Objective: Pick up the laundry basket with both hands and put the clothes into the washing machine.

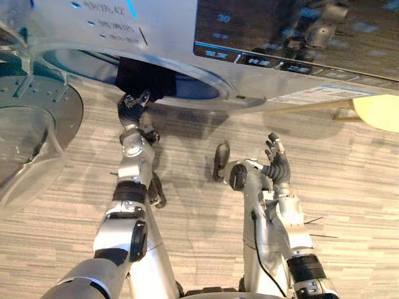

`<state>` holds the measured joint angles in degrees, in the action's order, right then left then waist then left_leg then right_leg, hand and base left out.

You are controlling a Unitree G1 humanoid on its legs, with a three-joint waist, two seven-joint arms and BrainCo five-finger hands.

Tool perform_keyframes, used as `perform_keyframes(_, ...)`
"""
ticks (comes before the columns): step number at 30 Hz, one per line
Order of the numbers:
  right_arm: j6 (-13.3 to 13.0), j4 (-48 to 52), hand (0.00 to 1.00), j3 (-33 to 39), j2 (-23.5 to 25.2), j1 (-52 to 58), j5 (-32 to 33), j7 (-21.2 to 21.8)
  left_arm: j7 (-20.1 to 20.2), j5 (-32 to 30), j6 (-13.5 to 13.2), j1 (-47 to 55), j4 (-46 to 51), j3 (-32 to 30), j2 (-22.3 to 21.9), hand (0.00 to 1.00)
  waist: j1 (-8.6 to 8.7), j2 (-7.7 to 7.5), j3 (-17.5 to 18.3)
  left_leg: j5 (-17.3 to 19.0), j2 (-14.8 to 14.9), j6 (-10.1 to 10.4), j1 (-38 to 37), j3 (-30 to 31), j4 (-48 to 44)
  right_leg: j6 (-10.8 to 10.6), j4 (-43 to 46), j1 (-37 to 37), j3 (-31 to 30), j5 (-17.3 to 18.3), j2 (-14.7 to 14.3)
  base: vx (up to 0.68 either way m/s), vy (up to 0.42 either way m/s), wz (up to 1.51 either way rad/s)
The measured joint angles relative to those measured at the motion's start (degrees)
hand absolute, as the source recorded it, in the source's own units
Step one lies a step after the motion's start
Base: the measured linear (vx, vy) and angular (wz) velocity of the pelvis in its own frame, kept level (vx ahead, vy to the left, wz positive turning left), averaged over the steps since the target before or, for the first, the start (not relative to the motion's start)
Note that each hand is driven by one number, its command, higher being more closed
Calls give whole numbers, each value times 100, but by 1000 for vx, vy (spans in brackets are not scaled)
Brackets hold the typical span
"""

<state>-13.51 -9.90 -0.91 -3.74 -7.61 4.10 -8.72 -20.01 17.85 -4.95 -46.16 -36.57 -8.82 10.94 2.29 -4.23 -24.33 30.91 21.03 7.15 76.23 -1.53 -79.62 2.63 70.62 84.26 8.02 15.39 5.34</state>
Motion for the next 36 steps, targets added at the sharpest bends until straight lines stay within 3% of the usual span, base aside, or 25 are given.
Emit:
perform_keyframes(4,-12,3,0,3,7,3,0,-1,-2,5,-95,-32,109,41,-57,100,11,0,0,23,-3,-40,9,-7,-17,-39,3,0,1,17,26,-5,2,1)
perform_keyframes(13,-13,24,0,-4,25,22,-11,-2,-16,305,-487,780,1829,567,-618,100,-4,3,1,22,-79,-44,1,12,-18,-38,45,-23,11,18,96,-5,-1,3)
perform_keyframes(18,-4,20,0,-12,25,50,-17,6,-16,412,-569,967,2213,720,-674,100,-13,10,6,22,-117,-50,-61,-2,-18,-60,75,-63,-3,35,154,-18,-4,6)
perform_keyframes(23,-4,23,0,-9,21,53,-17,20,-66,403,-624,622,2360,709,-265,100,-17,13,7,10,-112,-63,-44,0,38,-39,22,-62,21,21,152,-6,-1,0)
perform_keyframes(29,-5,82,0,7,18,54,-9,63,-154,280,-608,-783,2143,825,551,100,-1,14,7,-1,-95,-50,8,-7,42,27,4,-3,33,-19,131,6,-1,-4)
perform_keyframes(36,-8,106,0,44,21,58,6,154,-281,-763,-326,-2069,1584,1303,1206,100,42,14,7,1,-77,-52,46,-27,64,49,-92,24,34,-62,82,-4,5,-5)
